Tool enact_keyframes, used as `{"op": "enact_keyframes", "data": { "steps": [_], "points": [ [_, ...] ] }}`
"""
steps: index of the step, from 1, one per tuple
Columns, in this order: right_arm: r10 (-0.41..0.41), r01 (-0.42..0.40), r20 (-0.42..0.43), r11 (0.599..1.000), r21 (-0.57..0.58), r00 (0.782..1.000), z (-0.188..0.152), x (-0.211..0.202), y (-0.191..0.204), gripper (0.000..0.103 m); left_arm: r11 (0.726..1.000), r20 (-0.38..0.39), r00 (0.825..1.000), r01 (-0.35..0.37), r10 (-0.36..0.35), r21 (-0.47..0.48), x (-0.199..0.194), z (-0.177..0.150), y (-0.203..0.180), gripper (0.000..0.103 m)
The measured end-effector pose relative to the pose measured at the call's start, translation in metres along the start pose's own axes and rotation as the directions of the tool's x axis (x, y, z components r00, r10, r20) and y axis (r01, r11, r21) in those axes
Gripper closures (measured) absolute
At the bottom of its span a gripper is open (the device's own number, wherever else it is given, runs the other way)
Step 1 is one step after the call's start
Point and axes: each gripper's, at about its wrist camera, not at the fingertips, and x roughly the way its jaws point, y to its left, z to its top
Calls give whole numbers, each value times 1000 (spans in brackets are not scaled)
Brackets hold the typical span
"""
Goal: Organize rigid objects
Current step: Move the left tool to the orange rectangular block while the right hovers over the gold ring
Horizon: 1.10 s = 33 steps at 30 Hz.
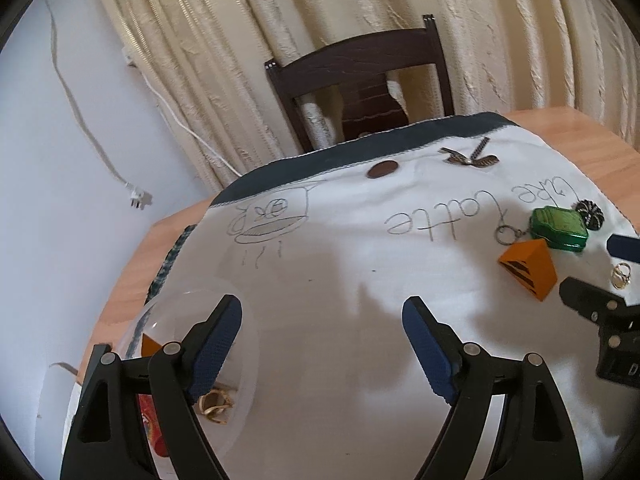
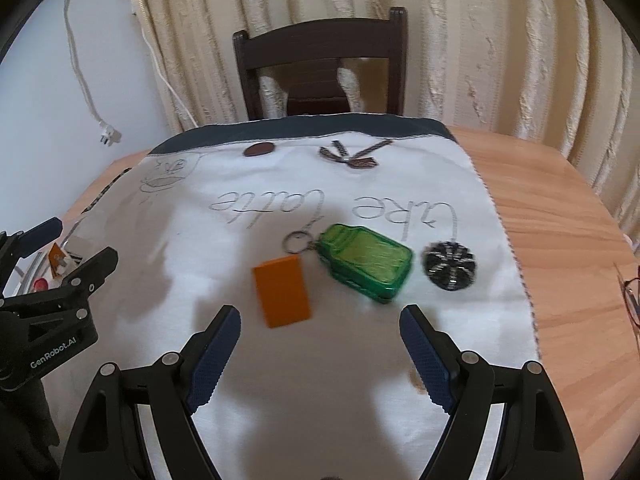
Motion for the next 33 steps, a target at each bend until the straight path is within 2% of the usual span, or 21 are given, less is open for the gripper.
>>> {"op": "enact_keyframes", "data": {
  "steps": [18,23,27,30,31,33],
  "points": [
    [-43,43,1,998,44,999,-4,-2,-36,18,995,-35,998,50,-48,82,8,6,-39,19],
    [-66,65,0,996,60,998,-4,-2,-49,18,992,-70,993,102,-98,69,13,7,-43,19],
    [-80,80,-4,994,81,997,-5,-2,-57,18,977,-129,969,212,-210,3,21,8,-40,19],
    [-85,85,-3,992,93,996,-5,-2,-60,18,953,-166,938,299,-304,-55,26,10,-40,19],
    [-89,88,-3,992,95,996,-5,-2,-61,18,940,-184,922,331,-340,-78,30,11,-40,19],
    [-97,97,-4,990,102,995,-5,-2,-63,18,924,-208,900,367,-382,-106,34,12,-43,19]
  ]
}}
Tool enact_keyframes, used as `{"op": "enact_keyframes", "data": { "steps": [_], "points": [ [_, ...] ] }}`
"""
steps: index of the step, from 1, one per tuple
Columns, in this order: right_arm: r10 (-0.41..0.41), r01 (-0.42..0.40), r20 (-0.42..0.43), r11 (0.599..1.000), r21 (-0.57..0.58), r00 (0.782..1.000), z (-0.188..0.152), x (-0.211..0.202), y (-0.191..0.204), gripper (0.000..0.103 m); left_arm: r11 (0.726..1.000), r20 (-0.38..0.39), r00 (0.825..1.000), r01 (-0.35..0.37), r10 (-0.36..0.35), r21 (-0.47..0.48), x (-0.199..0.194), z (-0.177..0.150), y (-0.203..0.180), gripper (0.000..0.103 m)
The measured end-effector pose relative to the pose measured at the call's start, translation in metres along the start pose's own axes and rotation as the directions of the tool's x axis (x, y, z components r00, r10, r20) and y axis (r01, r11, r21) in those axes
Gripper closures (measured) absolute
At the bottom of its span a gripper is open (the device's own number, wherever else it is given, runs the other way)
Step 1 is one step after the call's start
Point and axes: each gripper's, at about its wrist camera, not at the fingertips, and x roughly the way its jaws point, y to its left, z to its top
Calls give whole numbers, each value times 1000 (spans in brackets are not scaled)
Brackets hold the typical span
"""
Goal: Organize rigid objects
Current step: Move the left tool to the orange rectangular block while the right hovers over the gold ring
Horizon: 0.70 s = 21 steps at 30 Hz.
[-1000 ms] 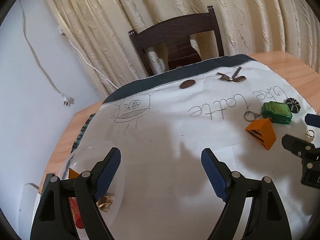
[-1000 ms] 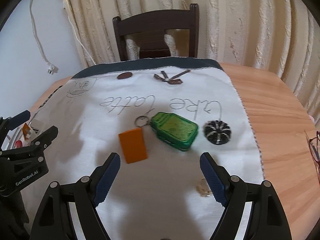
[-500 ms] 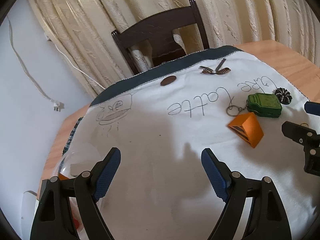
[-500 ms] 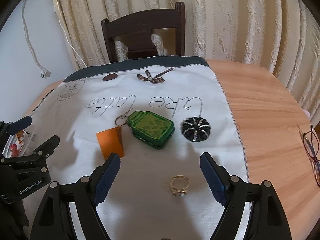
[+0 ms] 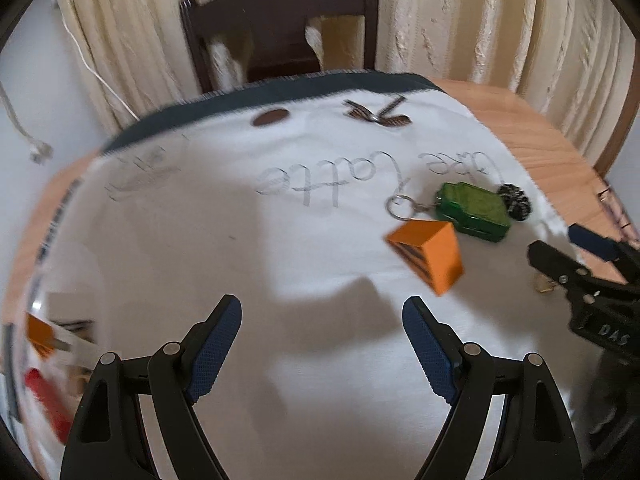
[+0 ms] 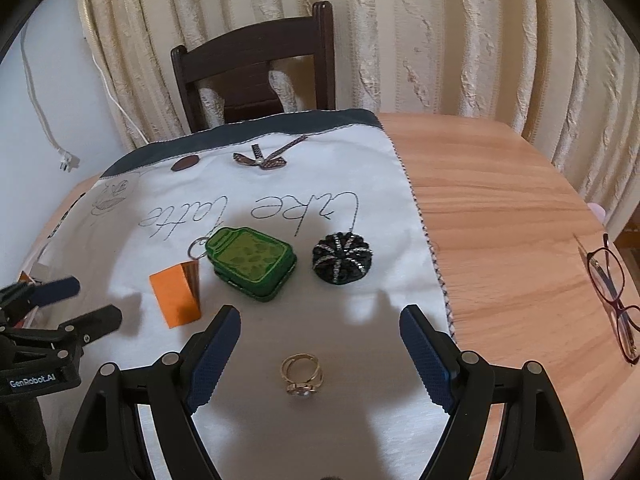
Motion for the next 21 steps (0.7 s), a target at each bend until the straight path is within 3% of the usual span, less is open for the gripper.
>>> {"op": "enact_keyframes", "data": {
  "steps": [5,12,21],
  "points": [
    [-10,10,-4,1000,26,1000,1,2,-7,18,998,-53,997,54,-55,-31,10,7,-10,19],
    [3,-3,3,999,51,1000,1,1,-13,18,998,-69,996,54,-53,16,19,18,-28,19],
    [9,-9,6,997,82,1000,2,0,-21,18,998,-82,995,62,-62,-7,28,32,-41,19]
  ]
}}
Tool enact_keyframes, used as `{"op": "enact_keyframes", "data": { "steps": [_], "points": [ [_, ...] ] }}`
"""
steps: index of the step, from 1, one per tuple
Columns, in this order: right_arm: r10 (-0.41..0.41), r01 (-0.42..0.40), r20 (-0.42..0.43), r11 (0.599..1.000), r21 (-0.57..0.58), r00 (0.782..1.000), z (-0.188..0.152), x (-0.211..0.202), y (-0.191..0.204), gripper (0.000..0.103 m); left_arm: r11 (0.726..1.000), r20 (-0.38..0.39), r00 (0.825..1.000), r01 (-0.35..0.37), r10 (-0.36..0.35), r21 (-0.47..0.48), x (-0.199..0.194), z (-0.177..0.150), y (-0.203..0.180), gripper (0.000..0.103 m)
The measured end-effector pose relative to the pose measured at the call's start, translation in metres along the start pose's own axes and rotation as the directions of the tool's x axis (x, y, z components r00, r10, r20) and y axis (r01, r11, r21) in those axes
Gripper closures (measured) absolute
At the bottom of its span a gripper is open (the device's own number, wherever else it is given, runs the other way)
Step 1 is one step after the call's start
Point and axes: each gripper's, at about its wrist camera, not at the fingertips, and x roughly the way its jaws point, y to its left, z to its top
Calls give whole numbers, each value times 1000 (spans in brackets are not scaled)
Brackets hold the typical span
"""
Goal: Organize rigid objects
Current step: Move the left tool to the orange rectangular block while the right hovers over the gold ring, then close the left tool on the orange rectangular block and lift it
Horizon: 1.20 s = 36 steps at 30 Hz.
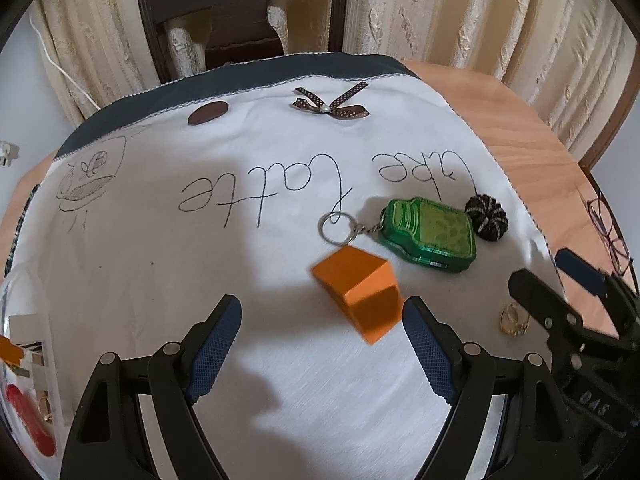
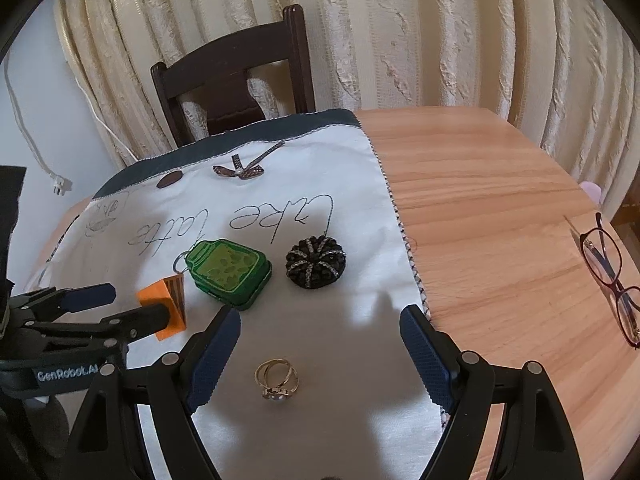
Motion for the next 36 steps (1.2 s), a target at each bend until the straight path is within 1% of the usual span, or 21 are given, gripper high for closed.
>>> {"op": "enact_keyframes", "data": {
  "steps": [4,8,14,16,20,24,28,29,30,31,32,33,34,36],
  "points": [
    [3,-3,-6,1000,5,1000,-1,1,0,17,998,-16,1000,25,-26,-49,7,9,-1,19],
    [8,-8,-11,1000,-1,1000,-2,3,0,17,996,-27,999,25,-28,-89,16,15,-2,19],
    [15,-15,-11,1000,12,1000,-2,3,-2,17,997,-40,999,0,-3,-81,24,12,3,19],
    [18,-18,-10,1000,11,1000,-2,3,-2,17,997,-37,999,5,-8,-81,23,10,7,19],
    [24,-24,-8,1000,8,1000,-3,2,-2,17,997,-28,1000,-9,7,-80,18,5,17,19],
    [24,-23,-10,1000,5,1000,-4,2,-1,17,995,-17,1000,2,-3,-102,16,2,26,20],
    [20,-20,-12,1000,2,1000,-5,2,-1,17,995,-7,1000,18,-19,-102,15,4,25,22],
    [20,-20,-14,1000,2,1000,-5,2,-1,17,995,-4,1000,26,-27,-99,15,5,22,26],
    [19,-19,-16,1000,2,1000,-5,2,-1,17,995,-3,999,35,-35,-95,16,6,21,32],
    [19,-19,-17,1000,1,1000,-5,3,0,17,995,-5,999,42,-43,-91,17,7,19,36],
    [18,-18,-19,1000,-1,1000,-5,3,0,17,995,-6,999,45,-46,-88,18,8,17,39],
    [18,-18,-20,1000,-2,1000,-5,4,0,17,996,0,999,41,-41,-83,18,8,15,45],
    [18,-18,-21,1000,-3,1000,-5,4,0,17,996,3,999,44,-43,-78,18,9,14,48],
    [18,-18,-22,1000,-4,1000,-6,5,0,17,996,9,999,54,-53,-74,18,9,12,62]
  ]
}}
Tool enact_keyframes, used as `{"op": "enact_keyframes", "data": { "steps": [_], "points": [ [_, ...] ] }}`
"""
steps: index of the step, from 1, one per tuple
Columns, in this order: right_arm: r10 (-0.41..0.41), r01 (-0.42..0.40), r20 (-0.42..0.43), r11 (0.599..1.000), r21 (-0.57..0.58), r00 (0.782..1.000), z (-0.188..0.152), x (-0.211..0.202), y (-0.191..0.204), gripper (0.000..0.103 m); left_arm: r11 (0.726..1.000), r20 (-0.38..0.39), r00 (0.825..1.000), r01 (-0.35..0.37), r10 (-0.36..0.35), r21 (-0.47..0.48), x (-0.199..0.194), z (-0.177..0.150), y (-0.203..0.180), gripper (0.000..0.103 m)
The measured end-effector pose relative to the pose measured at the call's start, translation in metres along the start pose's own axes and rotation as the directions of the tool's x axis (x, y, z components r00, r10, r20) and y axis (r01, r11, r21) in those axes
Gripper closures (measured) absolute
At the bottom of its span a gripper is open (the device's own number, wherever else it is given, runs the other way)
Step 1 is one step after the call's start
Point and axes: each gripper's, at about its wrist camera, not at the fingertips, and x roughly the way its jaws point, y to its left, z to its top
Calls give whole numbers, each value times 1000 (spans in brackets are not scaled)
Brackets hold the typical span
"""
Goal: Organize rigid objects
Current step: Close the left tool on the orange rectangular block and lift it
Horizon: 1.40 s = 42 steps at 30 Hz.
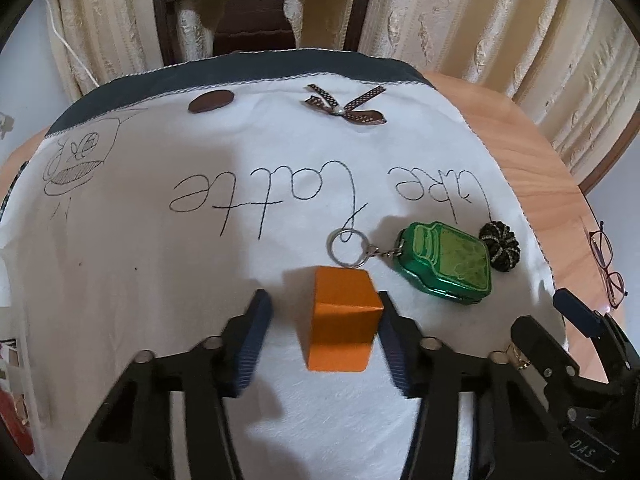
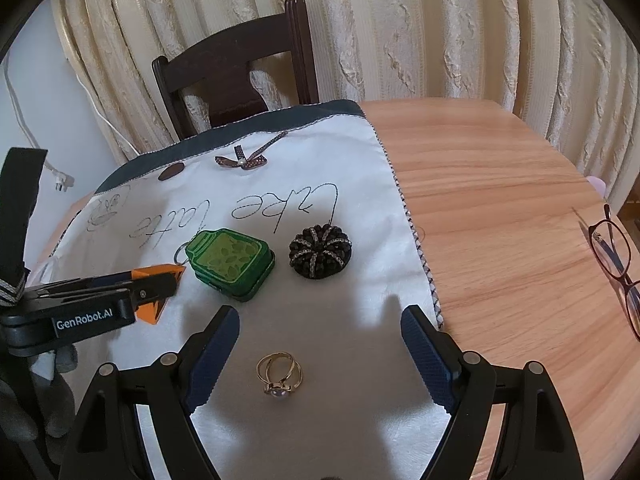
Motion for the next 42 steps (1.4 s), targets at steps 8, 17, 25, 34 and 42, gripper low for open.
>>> {"op": "enact_keyframes", "data": {
  "steps": [8,17,25,34,42],
  "points": [
    [10,-10,7,1000,-16,1000,-1,0,3,17,999,18,999,39,-39,-7,-6,-3,0,71],
    [33,-34,-24,998,-59,999,6,0,19,17,1000,103,995,-13,16,-26,-35,-8,19,71],
    [52,-58,-64,993,-102,997,27,14,45,13,998,157,987,-29,39,-64,-57,-10,38,71],
    [51,-61,-91,991,-115,995,37,36,73,13,994,167,985,-33,50,-103,-60,-15,54,71],
    [24,-32,-91,996,-89,996,40,50,75,14,993,164,985,-26,45,-114,-57,-16,59,71]
  ]
}}
